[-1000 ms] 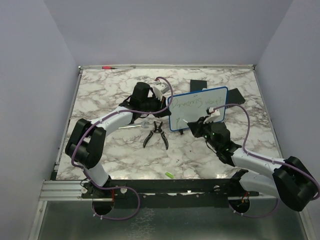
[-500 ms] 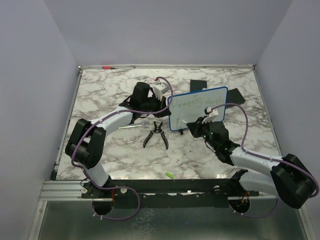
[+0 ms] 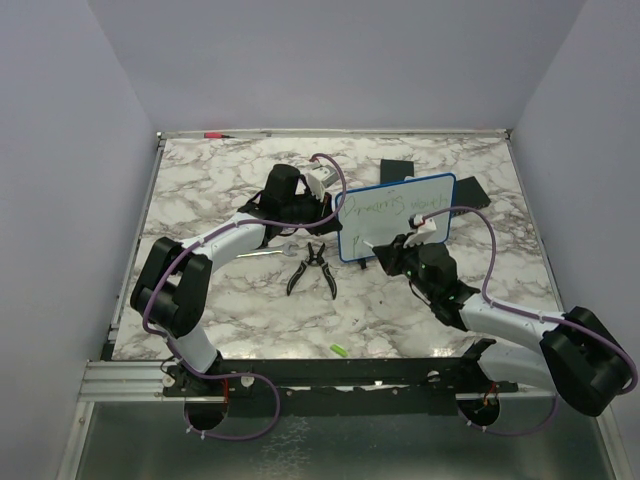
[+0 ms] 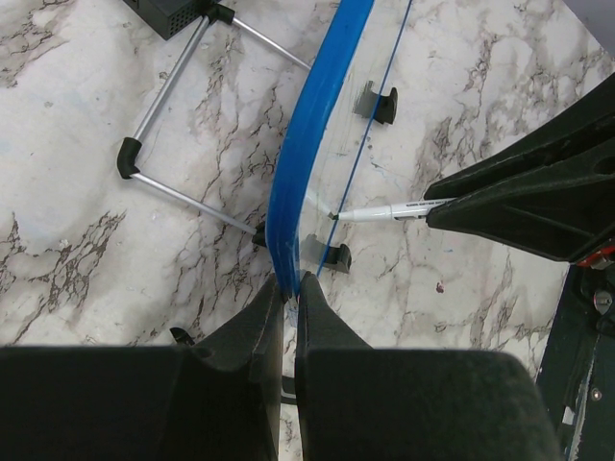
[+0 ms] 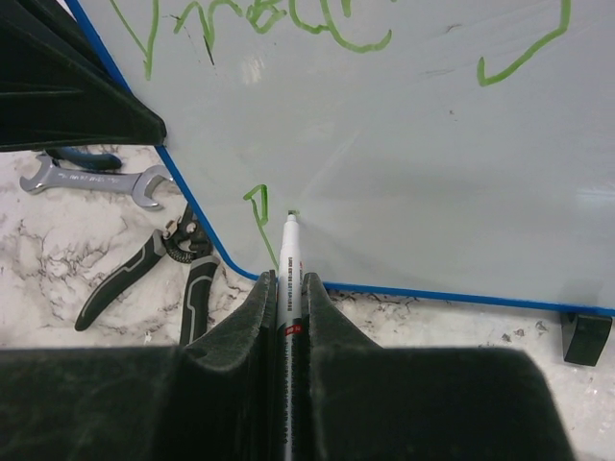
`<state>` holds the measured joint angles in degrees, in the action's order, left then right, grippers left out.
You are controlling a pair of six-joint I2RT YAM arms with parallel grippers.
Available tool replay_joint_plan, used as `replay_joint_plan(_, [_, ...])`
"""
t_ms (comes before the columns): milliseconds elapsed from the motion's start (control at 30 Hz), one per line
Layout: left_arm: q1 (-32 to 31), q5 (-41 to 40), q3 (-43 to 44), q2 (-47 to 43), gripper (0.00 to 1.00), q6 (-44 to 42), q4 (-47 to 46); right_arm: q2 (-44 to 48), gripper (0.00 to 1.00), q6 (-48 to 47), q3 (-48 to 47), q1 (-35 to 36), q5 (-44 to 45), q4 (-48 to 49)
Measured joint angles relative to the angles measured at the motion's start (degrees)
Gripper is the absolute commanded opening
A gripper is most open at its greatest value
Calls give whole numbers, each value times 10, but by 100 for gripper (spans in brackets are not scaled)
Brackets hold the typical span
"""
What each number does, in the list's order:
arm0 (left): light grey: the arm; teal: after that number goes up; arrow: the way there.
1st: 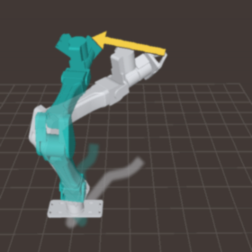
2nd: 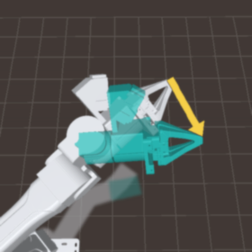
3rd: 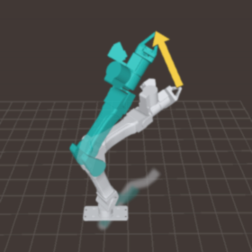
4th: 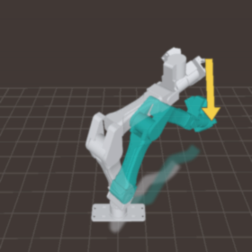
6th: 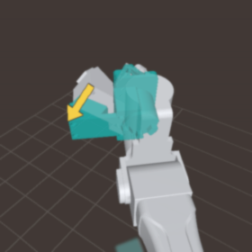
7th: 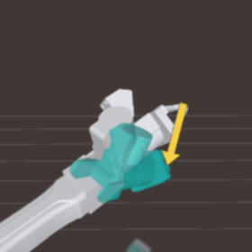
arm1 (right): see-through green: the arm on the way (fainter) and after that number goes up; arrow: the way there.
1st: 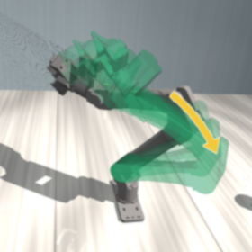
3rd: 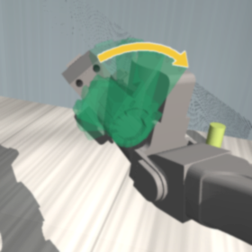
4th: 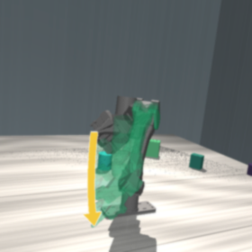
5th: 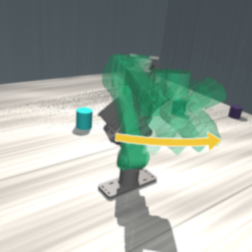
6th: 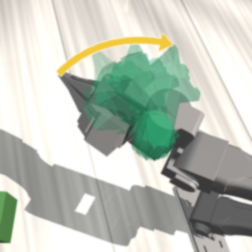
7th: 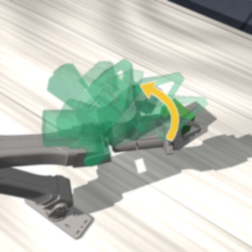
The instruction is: Write a sentence on the whiteboard
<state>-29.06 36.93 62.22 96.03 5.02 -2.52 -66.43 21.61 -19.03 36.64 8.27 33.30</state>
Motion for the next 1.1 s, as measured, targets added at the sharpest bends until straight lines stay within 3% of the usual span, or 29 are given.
replay_joint_plan(1100, [0, 0, 0, 0, 0, 0, 1, 14, 1, 8, 8, 1, 31, -38])
